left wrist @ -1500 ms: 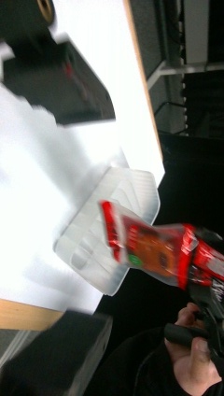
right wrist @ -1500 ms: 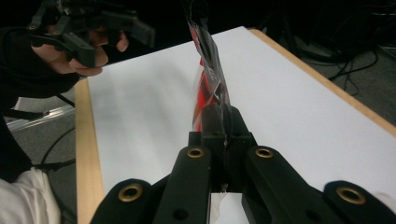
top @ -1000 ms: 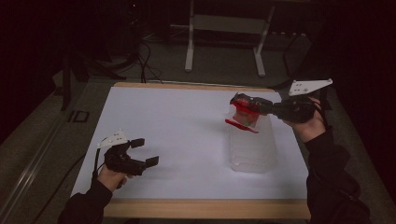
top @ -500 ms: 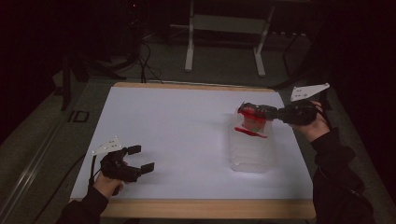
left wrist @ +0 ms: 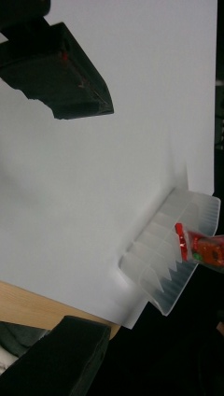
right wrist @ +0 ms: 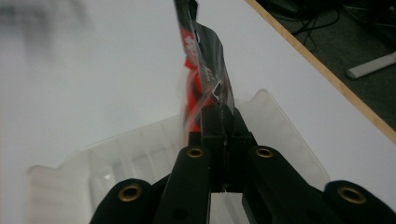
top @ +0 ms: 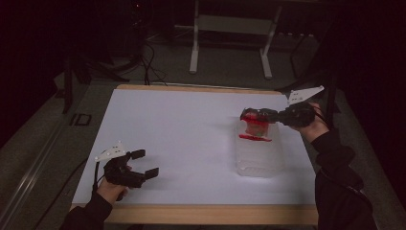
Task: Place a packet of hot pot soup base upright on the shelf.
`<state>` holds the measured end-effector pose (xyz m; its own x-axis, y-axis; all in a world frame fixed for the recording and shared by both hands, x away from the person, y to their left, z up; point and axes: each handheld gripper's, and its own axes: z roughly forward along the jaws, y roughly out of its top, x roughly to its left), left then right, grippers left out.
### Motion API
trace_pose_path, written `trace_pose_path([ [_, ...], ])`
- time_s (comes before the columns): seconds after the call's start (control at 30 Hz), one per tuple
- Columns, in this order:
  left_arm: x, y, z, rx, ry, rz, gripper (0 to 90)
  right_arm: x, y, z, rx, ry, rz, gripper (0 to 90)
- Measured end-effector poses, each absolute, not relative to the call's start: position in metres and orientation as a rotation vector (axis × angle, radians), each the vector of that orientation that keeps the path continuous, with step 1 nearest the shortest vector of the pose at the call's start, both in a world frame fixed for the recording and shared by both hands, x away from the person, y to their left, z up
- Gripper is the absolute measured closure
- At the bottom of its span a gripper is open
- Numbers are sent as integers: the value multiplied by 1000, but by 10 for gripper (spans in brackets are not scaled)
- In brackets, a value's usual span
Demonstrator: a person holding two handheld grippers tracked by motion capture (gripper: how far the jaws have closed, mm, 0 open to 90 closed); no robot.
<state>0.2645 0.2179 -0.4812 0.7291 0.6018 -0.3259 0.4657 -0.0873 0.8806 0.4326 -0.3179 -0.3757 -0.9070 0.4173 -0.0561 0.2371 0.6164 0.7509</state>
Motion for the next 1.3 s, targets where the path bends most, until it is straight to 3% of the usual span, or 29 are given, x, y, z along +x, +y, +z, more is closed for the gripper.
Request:
trace_pose_path([
  [1.1, 265, 214, -485, 1739, 840, 156, 0, 436, -349, -443, 646, 2578, 1376, 900],
  [1.3, 266, 215, -485, 1733, 844, 154, 0, 436, -344, -439, 635, 2600, 1336, 839],
])
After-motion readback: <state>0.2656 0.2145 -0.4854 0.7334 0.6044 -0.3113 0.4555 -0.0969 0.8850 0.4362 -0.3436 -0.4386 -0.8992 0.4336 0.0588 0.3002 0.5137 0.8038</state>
